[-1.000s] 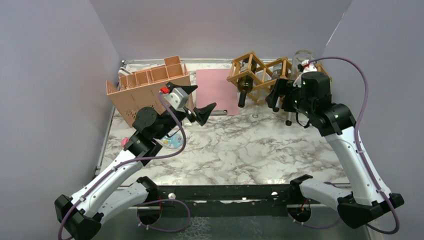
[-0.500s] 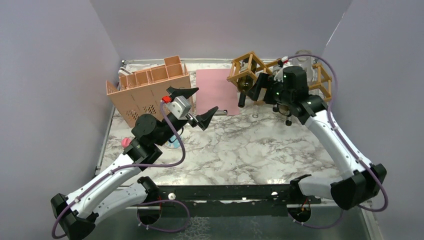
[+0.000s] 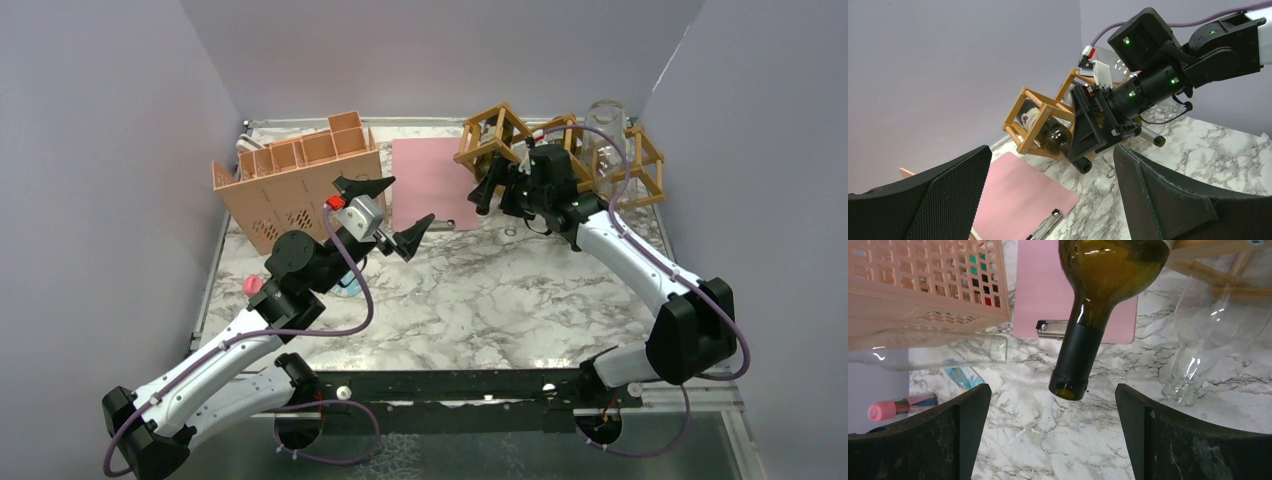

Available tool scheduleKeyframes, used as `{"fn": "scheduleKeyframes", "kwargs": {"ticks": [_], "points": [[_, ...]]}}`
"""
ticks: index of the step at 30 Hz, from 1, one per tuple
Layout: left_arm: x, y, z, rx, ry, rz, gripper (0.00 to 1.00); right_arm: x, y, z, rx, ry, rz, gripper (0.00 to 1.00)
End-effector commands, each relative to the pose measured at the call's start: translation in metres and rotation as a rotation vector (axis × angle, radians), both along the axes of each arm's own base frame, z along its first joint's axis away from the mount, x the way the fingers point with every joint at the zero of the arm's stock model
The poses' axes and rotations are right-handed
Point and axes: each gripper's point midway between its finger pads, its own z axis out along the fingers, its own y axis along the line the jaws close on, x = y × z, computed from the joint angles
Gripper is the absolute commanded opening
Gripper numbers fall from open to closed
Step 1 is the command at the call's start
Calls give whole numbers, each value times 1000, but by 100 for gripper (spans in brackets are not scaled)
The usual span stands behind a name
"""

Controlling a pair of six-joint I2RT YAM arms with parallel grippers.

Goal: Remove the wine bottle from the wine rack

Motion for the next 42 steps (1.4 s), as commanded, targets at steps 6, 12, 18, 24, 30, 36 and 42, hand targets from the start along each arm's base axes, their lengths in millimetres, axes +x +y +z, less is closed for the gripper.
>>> {"fn": "scheduleKeyframes", "kwargs": {"ticks": [6, 12, 18, 24, 30, 36, 42], "points": [[1, 8, 6, -23, -34, 46, 99, 24, -45, 39, -236, -148, -135, 98], [2, 6, 4, -22, -25, 43, 99, 9, -100, 89, -435, -225, -254, 100], [0, 5, 4, -25, -28, 42, 99, -5, -167, 86, -506, -173, -408, 100], [-1, 2, 3, -20, -26, 31, 99, -8, -216, 81, -427, -158, -511, 100], [-1, 3, 3, -21, -28, 36, 99, 3, -224, 59, -344, -126, -488, 92], [-2, 2, 2, -20, -26, 31, 99, 15, -223, 45, -251, -131, -420, 82], [-2, 2, 2, -19, -29, 34, 99, 22, -220, 33, -153, -116, -356, 68]]}}
